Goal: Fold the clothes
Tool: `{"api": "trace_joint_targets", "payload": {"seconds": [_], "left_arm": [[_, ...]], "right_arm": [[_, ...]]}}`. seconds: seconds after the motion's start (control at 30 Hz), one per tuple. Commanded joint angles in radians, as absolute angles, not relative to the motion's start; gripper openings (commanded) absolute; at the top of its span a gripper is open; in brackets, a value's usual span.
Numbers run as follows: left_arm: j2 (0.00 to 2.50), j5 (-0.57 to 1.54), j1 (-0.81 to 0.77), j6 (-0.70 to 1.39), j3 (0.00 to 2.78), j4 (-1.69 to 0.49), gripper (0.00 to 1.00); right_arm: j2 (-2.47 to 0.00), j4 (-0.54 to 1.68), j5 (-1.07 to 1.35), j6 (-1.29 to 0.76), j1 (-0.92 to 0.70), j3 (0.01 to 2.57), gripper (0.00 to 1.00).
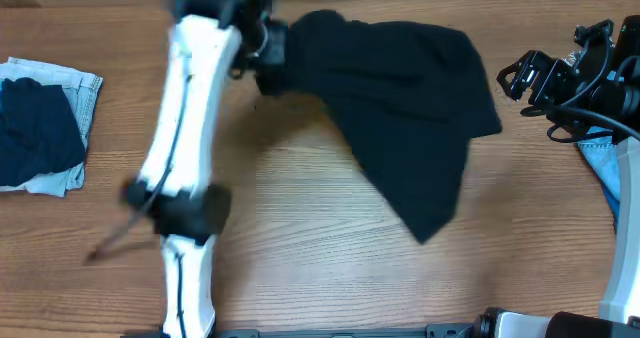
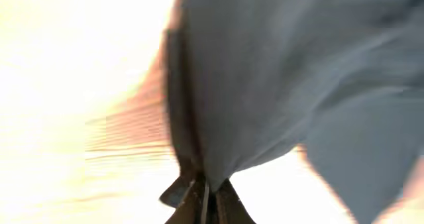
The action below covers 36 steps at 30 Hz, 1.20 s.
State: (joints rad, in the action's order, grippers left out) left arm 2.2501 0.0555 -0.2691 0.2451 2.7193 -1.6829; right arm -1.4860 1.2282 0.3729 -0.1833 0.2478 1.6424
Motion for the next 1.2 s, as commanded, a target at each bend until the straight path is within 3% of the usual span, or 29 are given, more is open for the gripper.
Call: {"api": "trace_joint_targets", "payload": {"seconds": [0.0, 0.1, 0.27, 0.4, 0.67, 0.83, 1.0, 1.17], "left_arm": [[1.984, -0.195, -0.284, 0.305, 2.733, -1.690, 0.04], [1.874, -0.292, -0.289, 0.342, 2.734, -1.689, 0.05], [1.781, -0.302, -0.289, 0.345, 2.734, -1.689, 0.23], [1.776, -0.279, -0.289, 0.344, 2.734, -1.689, 0.15], [1.629, -0.382, -0.289, 0.324, 2.734, -1.689, 0.20], [1.468, -0.377, -0.289, 0.285, 2.692, -1.689, 0.35], [1.365, -0.282, -0.289, 0.281, 2.381, -1.689, 0.42], [1.417, -0.272, -0.289, 0.290, 1.975, -1.642, 0.46]], "right_arm": [[-1.489, 1.225, 0.367, -0.182, 0.248, 1.642, 1.00], [-1.489, 1.225, 0.367, -0.182, 0.248, 1.642, 1.00], [-1.489, 1.225, 0.367, -0.182, 0.248, 1.642, 1.00], [-1.489, 1.225, 0.367, -0.182, 0.248, 1.642, 1.00], [-1.489, 1.225, 0.367, -0.182, 0.248, 1.642, 1.00], [-1.489, 1.225, 0.367, -0.182, 0.248, 1.642, 1.00], [-1.489, 1.225, 0.367, -0.182, 0.248, 1.642, 1.00], [-1.489, 1.225, 0.367, -0.182, 0.248, 1.642, 1.00]]}}
